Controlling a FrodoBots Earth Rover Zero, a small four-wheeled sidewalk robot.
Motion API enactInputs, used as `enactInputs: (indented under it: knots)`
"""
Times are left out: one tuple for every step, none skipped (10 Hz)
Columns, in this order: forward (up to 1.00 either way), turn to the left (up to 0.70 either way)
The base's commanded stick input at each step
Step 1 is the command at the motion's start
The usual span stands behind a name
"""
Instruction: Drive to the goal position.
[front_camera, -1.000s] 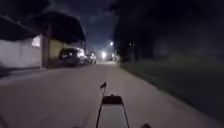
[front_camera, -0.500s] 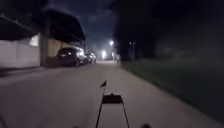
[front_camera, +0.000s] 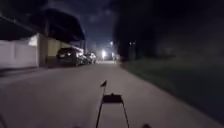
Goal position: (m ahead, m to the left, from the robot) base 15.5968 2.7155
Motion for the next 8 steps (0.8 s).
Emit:
enactInputs:
  knots:
    - [0.5,0.0]
    - [0.5,0.0]
    - [0.5,0.0]
    - [0.5,0.0]
    - [0.5,0.0]
    - [0.5,0.0]
    - [0.5,0.0]
    - [0.5,0.0]
